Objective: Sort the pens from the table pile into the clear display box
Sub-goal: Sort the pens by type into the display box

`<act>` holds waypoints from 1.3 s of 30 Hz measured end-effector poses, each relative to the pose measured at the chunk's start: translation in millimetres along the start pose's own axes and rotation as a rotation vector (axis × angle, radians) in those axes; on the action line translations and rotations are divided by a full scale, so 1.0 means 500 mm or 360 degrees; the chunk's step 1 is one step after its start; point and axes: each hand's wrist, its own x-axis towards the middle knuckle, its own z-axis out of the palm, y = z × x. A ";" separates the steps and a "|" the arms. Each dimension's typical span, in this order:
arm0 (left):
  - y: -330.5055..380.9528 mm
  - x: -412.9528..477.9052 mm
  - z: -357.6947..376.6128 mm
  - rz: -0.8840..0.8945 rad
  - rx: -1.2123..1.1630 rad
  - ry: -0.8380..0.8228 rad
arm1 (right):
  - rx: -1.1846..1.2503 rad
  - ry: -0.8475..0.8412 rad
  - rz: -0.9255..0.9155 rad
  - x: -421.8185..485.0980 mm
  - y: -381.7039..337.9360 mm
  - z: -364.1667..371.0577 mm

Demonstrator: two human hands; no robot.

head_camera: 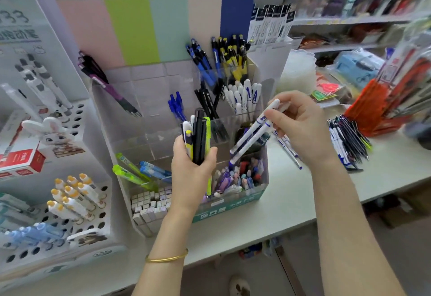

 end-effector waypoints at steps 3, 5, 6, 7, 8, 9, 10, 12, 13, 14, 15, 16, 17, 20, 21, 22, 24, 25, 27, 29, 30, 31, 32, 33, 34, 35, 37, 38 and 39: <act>0.012 0.009 0.026 -0.0050 -0.0097 0.0001 | -0.0180 0.0243 -0.0246 0.047 0.000 -0.030; 0.020 0.014 0.048 -0.0053 -0.0110 -0.0008 | -0.0290 0.0265 -0.0408 0.083 0.003 -0.039; 0.023 0.017 0.059 -0.0055 -0.0106 -0.0003 | -0.0346 0.0250 -0.0472 0.101 0.007 -0.041; 0.024 0.020 0.071 -0.0062 -0.0099 0.0006 | -0.0387 0.0226 -0.0528 0.118 0.012 -0.042; 0.024 0.022 0.083 -0.0075 -0.0098 0.0017 | -0.0423 0.0203 -0.0581 0.132 0.018 -0.042; 0.023 0.024 0.094 -0.0087 -0.0097 0.0029 | -0.0452 0.0181 -0.0639 0.144 0.025 -0.042; 0.024 0.025 0.106 -0.0099 -0.0098 0.0043 | -0.0475 0.0162 -0.0699 0.153 0.031 -0.042; 0.026 0.027 0.124 -0.0120 -0.0112 0.0065 | -0.0545 0.0116 -0.0798 0.168 0.043 -0.040; 0.026 0.027 0.131 -0.0137 -0.0129 0.0075 | -0.0586 0.0083 -0.0832 0.173 0.047 -0.038; 0.026 0.027 0.136 -0.0164 -0.0145 0.0087 | -0.0614 0.0046 -0.0856 0.178 0.050 -0.036; 0.023 0.027 0.139 -0.0195 -0.0161 0.0104 | -0.0624 0.0012 -0.0872 0.182 0.050 -0.035; 0.019 0.028 0.141 -0.0228 -0.0181 0.0120 | -0.0625 -0.0017 -0.0888 0.186 0.048 -0.034; 0.014 0.028 0.141 -0.0260 -0.0195 0.0129 | -0.0625 -0.0037 -0.0913 0.190 0.046 -0.034; 0.010 0.028 0.138 -0.0311 -0.0234 0.0139 | -0.0680 -0.0006 -0.1006 0.198 0.038 -0.028; 0.009 0.027 0.137 -0.0316 -0.0243 0.0139 | -0.0717 0.0020 -0.1026 0.200 0.036 -0.025; 0.007 0.028 0.135 -0.0317 -0.0246 0.0133 | -0.0753 0.0045 -0.1033 0.200 0.035 -0.022; 0.007 0.030 0.134 -0.0304 -0.0271 0.0112 | -0.0802 0.0091 -0.1006 0.199 0.034 -0.016; 0.006 0.030 0.134 -0.0294 -0.0291 0.0101 | -0.0822 0.0112 -0.0983 0.198 0.033 -0.013; 0.006 0.030 0.133 -0.0267 -0.0331 0.0079 | -0.0872 0.0152 -0.0926 0.198 0.029 -0.003; 0.007 0.029 0.131 -0.0248 -0.0366 0.0058 | -0.0933 0.0202 -0.0865 0.199 0.025 0.010; 0.006 0.028 0.129 -0.0244 -0.0385 0.0053 | -0.0965 0.0219 -0.0830 0.198 0.024 0.017; 0.005 0.026 0.127 -0.0241 -0.0407 0.0052 | -0.0998 0.0212 -0.0779 0.197 0.025 0.022; 0.004 0.026 0.125 -0.0237 -0.0428 0.0052 | -0.1034 0.0179 -0.0706 0.195 0.028 0.027; 0.005 0.025 0.124 -0.0232 -0.0444 0.0048 | -0.1076 0.0120 -0.0611 0.192 0.033 0.033; 0.004 0.024 0.122 -0.0229 -0.0449 0.0040 | -0.1116 0.0058 -0.0516 0.188 0.038 0.037; 0.004 0.023 0.120 -0.0222 -0.0455 0.0028 | -0.1144 0.0012 -0.0440 0.184 0.042 0.042; 0.003 0.023 0.118 -0.0214 -0.0474 0.0010 | -0.1212 -0.0045 -0.0328 0.174 0.052 0.052; 0.003 0.023 0.117 -0.0216 -0.0485 0.0004 | -0.1289 -0.0082 -0.0291 0.168 0.055 0.056; 0.003 0.023 0.116 -0.0214 -0.0501 -0.0010 | -0.1377 -0.0132 -0.0274 0.162 0.059 0.061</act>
